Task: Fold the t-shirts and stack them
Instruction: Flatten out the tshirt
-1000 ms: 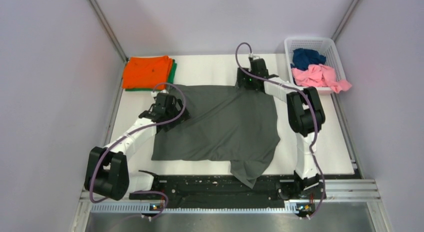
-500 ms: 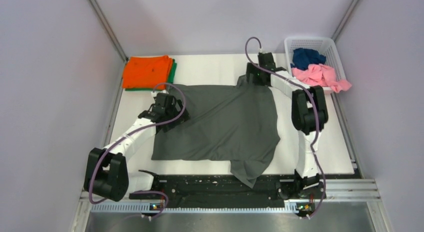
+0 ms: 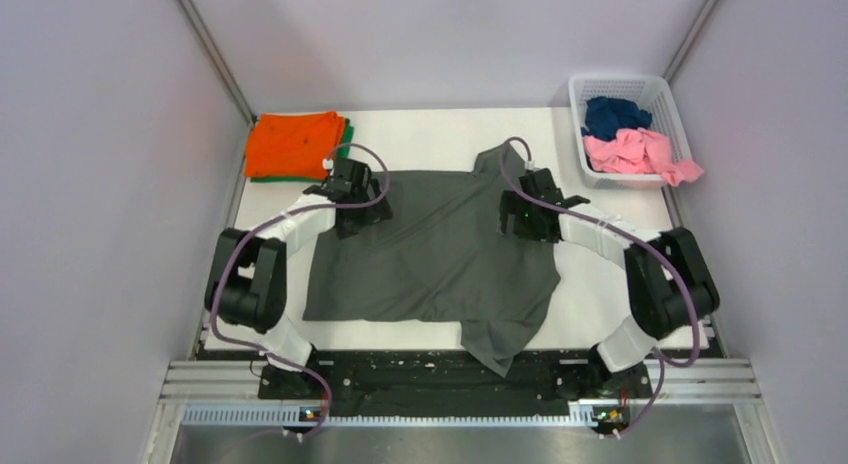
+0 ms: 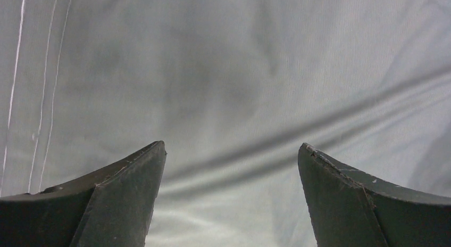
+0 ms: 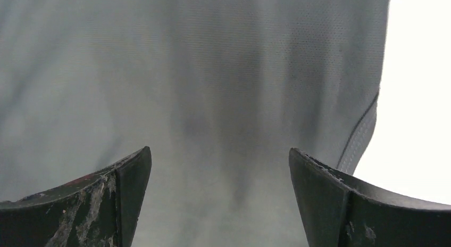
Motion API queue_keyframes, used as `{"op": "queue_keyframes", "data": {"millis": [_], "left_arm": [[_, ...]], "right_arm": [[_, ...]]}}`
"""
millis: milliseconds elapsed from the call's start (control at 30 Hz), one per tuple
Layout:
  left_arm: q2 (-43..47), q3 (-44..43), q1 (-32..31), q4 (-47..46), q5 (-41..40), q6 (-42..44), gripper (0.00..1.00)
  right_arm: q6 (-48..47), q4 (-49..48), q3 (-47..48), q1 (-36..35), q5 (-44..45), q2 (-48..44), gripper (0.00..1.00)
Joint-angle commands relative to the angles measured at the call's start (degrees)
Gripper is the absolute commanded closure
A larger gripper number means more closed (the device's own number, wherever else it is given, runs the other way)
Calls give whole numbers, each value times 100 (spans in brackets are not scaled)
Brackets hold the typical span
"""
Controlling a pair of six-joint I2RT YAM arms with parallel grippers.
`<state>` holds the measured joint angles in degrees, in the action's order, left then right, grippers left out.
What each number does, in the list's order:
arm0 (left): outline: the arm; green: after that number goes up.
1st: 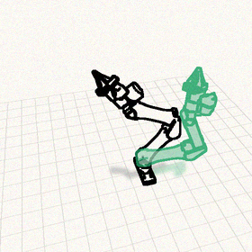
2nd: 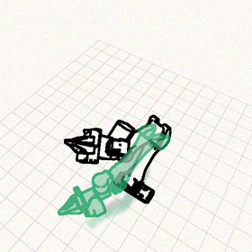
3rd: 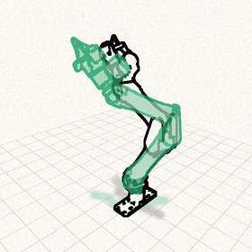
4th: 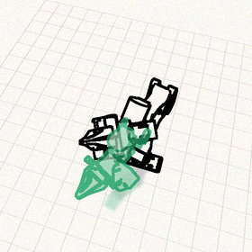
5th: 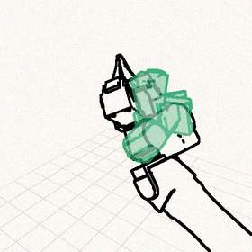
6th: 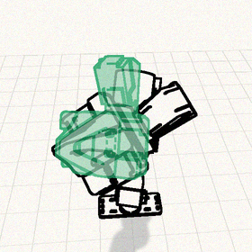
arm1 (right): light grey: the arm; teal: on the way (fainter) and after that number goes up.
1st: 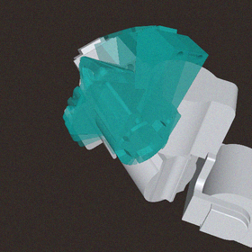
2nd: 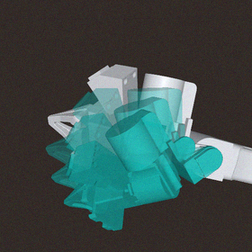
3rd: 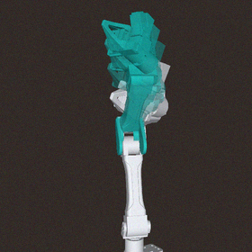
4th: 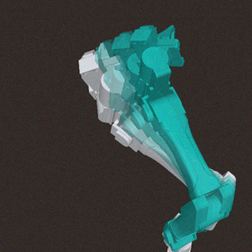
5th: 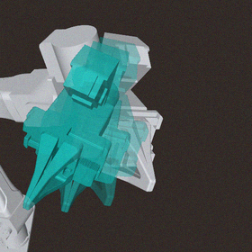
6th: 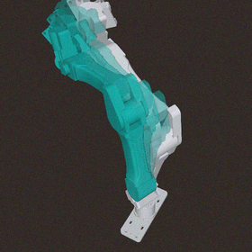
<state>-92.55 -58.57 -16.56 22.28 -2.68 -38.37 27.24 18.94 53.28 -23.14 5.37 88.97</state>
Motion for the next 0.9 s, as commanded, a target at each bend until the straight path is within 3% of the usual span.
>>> {"op": "queue_keyframes", "data": {"millis": [0, 333, 600, 733, 867], "left_arm": [[-716, -759, -6, 57, -472, 250, 1], [-2666, -2491, 36, 556, -348, 376, 1], [-3669, -4072, 176, 925, -186, 439, 1], [-3908, -4821, 190, 1147, 47, 492, 1], [-3465, -4688, 175, 1095, 575, 414, 1]], "right_arm": [[75, -141, 360, -28, 313, 697, 1], [52, -84, 1444, 550, 595, 1978, 1], [-283, 283, 3316, 1138, 600, 3184, 1], [-567, 506, 4100, 1281, 610, 3528, 1], [-779, 746, 4246, 1269, 537, 3113, 1]]}}
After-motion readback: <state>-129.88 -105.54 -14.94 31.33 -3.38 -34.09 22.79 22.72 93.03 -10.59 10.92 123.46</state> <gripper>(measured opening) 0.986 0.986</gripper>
